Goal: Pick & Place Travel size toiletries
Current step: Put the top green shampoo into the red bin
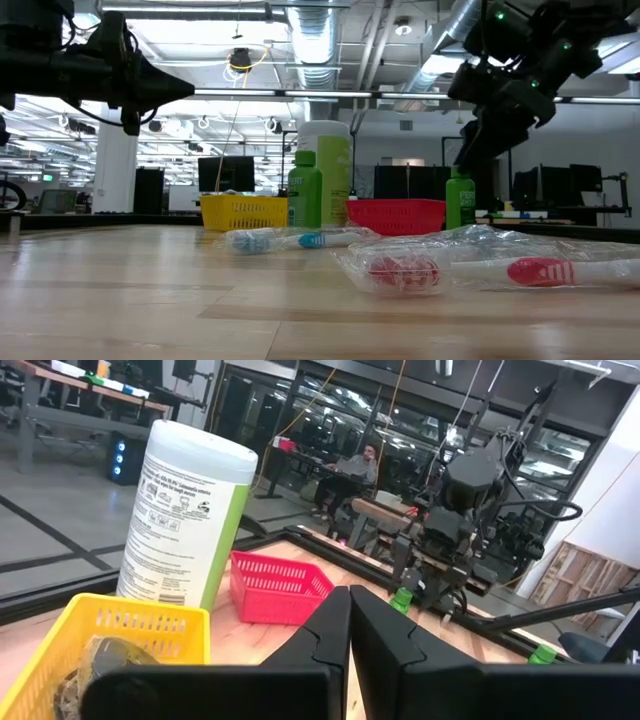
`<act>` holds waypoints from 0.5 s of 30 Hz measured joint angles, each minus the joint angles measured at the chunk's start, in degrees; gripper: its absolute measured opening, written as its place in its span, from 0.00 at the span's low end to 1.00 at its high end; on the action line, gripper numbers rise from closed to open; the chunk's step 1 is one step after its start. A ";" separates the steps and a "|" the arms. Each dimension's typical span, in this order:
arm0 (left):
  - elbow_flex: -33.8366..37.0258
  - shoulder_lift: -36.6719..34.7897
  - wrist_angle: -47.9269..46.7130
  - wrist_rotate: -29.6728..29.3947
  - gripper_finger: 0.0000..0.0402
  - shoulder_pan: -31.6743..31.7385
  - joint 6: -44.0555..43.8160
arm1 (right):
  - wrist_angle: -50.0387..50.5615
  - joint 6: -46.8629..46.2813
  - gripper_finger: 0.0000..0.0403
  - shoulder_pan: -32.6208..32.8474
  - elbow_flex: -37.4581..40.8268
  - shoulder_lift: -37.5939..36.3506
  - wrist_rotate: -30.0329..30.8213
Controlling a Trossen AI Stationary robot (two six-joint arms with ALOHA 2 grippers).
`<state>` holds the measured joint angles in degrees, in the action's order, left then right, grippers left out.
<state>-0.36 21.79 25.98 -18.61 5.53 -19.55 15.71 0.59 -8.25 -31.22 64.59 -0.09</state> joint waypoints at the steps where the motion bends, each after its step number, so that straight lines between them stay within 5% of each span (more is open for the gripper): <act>1: 0.00 0.00 0.03 -0.01 0.02 -0.01 0.00 | 0.07 0.02 0.55 0.02 0.00 0.38 -0.06; 15: 0.00 -0.01 0.28 0.00 0.02 0.01 0.00 | -1.25 -0.01 0.35 -0.04 0.00 1.24 -0.05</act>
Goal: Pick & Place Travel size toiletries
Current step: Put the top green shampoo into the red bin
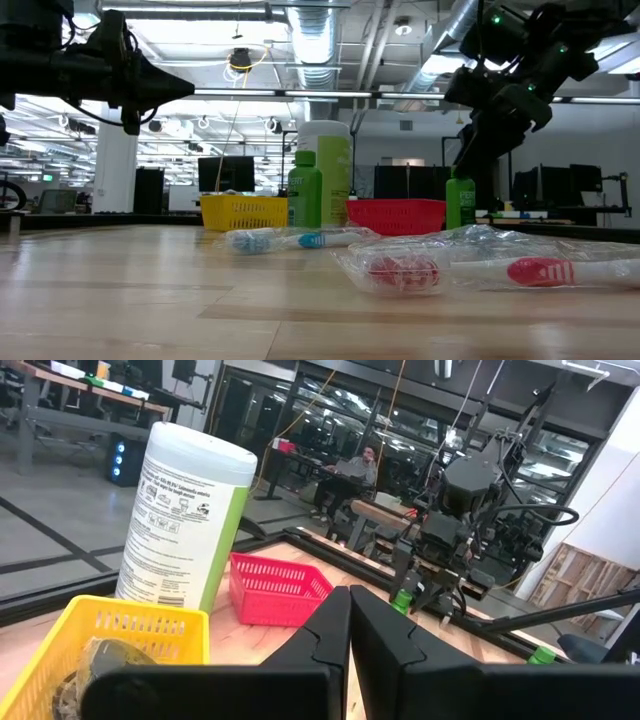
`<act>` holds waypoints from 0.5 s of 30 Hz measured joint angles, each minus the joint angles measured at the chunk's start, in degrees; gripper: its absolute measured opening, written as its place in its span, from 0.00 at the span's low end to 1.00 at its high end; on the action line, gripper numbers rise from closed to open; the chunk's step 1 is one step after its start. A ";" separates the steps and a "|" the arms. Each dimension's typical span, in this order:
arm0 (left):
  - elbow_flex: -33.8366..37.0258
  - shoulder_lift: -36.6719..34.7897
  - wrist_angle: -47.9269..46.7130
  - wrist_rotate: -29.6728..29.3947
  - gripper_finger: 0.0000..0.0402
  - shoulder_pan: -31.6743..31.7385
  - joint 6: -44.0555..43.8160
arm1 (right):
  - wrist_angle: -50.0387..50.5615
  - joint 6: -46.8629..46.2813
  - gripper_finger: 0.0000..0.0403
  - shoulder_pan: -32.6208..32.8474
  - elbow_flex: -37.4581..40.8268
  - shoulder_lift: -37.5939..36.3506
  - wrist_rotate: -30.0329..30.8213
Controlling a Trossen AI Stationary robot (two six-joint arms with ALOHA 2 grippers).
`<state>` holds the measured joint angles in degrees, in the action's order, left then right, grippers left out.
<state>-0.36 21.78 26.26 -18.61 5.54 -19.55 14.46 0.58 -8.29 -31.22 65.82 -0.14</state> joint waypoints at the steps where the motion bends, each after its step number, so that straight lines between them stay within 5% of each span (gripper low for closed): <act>1: 0.00 0.00 0.00 0.00 0.02 0.00 0.00 | 0.00 0.00 0.33 0.00 0.00 0.00 0.00; 5: 0.00 0.00 -0.01 0.00 0.02 -0.01 0.00 | -0.07 -0.10 0.21 0.00 0.00 -0.05 0.02; 15: 0.00 0.00 0.00 0.00 0.02 0.00 0.00 | 1.49 -2.87 0.21 -0.59 -7.95 0.00 1.13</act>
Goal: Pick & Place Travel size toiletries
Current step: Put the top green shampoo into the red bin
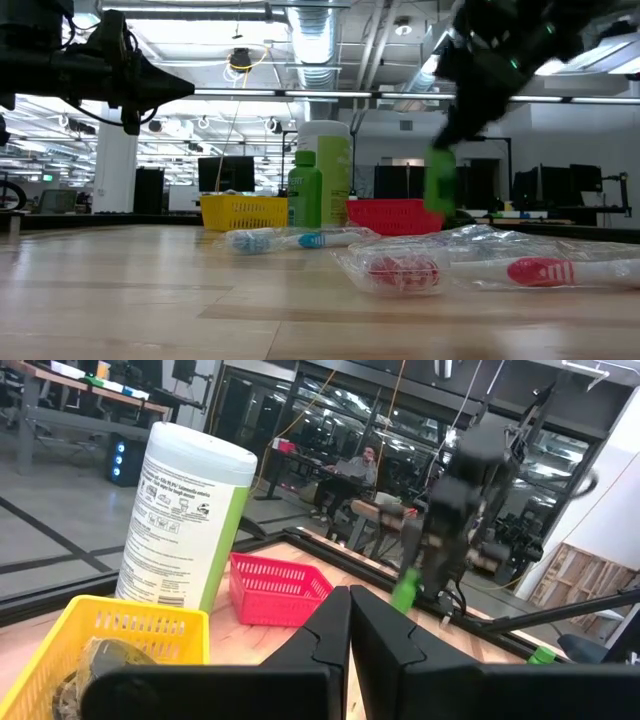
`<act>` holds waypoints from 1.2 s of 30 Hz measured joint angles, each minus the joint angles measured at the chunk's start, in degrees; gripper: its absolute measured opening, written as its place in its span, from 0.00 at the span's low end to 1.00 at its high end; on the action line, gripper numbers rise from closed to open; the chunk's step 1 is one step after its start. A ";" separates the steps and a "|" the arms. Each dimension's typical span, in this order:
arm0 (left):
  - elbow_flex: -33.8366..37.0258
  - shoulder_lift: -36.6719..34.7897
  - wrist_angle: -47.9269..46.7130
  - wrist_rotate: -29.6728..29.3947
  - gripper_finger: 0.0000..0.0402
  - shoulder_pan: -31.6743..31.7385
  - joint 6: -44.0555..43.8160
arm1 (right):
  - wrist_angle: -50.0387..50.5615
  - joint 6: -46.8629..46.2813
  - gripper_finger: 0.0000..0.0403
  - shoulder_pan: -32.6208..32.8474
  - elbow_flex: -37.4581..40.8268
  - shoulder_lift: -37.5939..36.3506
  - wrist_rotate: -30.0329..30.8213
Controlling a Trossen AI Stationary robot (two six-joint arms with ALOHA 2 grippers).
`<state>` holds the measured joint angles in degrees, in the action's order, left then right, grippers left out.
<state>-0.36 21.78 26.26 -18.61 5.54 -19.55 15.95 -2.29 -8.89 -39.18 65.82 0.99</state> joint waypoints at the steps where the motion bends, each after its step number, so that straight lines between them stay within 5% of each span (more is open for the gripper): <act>1: 0.00 0.00 -0.02 0.00 0.02 0.00 0.00 | 0.56 0.48 0.21 -0.55 -1.95 0.00 1.08; 6: 0.00 0.00 0.00 0.00 0.02 0.00 0.00 | 1.08 3.45 0.21 -6.37 -11.87 2.18 7.02; 15: 0.00 0.00 0.44 0.00 0.02 0.00 0.00 | 2.88 2.12 0.21 -17.35 -24.53 16.59 7.68; 24: 0.00 0.00 0.80 0.00 0.02 0.00 0.00 | 1.93 2.17 0.21 -18.61 -26.08 28.36 8.35; 36: 0.00 0.00 0.88 0.00 0.02 0.00 0.00 | -0.60 1.89 0.21 -21.03 -26.12 33.60 9.20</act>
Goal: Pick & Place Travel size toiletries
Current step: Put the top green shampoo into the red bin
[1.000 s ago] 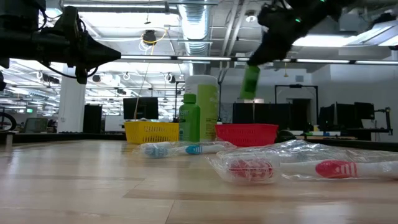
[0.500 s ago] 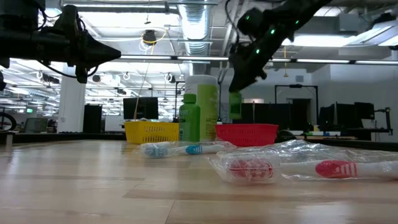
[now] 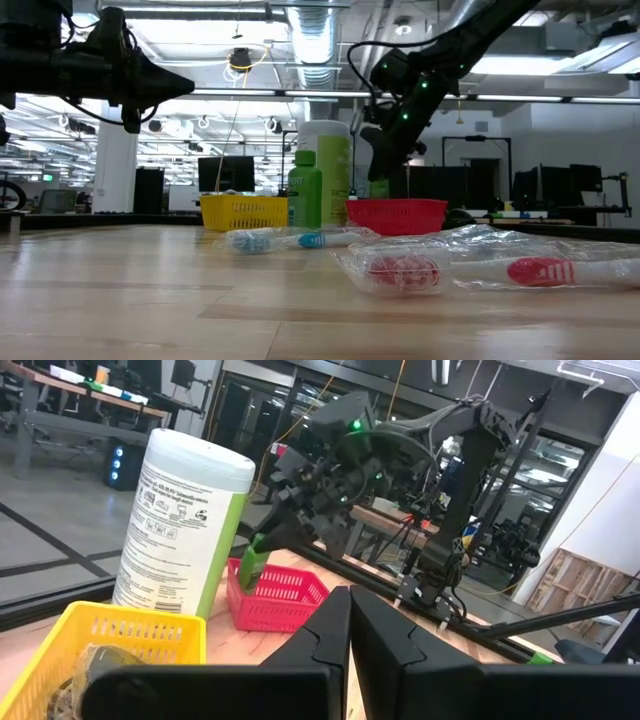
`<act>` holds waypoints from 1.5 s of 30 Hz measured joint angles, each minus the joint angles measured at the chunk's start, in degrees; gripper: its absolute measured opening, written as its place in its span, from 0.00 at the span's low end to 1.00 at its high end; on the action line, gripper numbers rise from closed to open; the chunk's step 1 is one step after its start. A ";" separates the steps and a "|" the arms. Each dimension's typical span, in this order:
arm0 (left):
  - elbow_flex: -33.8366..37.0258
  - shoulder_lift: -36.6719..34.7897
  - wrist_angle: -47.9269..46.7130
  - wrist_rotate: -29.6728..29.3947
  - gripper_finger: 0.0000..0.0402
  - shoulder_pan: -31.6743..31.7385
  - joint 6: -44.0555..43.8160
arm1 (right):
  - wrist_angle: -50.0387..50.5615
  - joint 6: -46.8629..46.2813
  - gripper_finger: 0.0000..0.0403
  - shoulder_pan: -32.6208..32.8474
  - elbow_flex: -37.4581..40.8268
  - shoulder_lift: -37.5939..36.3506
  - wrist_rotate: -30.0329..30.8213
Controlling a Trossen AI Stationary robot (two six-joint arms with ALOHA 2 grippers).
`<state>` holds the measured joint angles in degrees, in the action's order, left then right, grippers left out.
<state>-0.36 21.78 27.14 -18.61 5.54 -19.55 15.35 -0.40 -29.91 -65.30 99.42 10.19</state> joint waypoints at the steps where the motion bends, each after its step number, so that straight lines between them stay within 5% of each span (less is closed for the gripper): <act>1: 0.00 0.00 0.02 0.00 0.02 0.00 0.00 | -0.79 0.19 0.21 0.09 0.00 0.36 -0.01; 18: 0.00 0.00 0.37 0.00 0.02 0.00 0.00 | -4.72 -1.17 0.21 0.03 1.43 0.38 0.10; 32: 0.00 0.00 0.39 0.00 0.02 0.00 0.00 | -22.63 -3.75 0.21 -0.15 17.66 -12.15 -4.65; 45: 0.00 0.02 0.39 0.00 0.02 0.00 0.00 | -23.38 -3.40 0.21 -0.74 19.08 -11.98 -1.22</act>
<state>-0.36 21.80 27.53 -18.61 5.54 -19.55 -8.03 -3.80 -30.65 -46.22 87.44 8.97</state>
